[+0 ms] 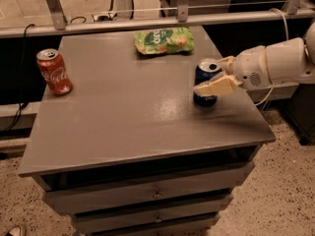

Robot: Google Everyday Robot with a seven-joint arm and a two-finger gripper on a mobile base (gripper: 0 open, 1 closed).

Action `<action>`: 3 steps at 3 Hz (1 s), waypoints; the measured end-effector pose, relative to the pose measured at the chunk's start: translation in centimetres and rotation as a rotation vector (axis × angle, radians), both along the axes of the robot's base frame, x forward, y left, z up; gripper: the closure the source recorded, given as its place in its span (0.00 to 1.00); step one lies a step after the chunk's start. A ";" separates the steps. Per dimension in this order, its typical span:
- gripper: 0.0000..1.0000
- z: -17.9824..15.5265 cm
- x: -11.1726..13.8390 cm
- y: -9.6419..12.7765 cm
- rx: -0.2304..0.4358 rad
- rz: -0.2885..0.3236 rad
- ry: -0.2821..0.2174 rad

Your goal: Move pepsi can near green rice chip bag

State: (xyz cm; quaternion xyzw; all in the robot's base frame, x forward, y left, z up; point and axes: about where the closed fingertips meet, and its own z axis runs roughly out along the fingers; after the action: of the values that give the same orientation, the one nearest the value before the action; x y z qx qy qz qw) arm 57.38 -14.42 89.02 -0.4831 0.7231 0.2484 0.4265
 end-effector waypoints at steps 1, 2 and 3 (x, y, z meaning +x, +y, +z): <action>0.87 3.0 0.1 -0.9 0.033 -0.011 -0.059; 1.00 3.0 0.1 -0.6 0.033 -0.007 -0.058; 1.00 3.0 0.1 -0.6 0.033 -0.007 -0.058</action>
Offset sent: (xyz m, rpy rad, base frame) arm 0.0010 -0.0079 0.0269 0.0298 -0.0522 -0.0095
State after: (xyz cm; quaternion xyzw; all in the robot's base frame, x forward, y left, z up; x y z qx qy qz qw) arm 57.52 -15.06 92.02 -0.4806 0.7080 0.2447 0.4560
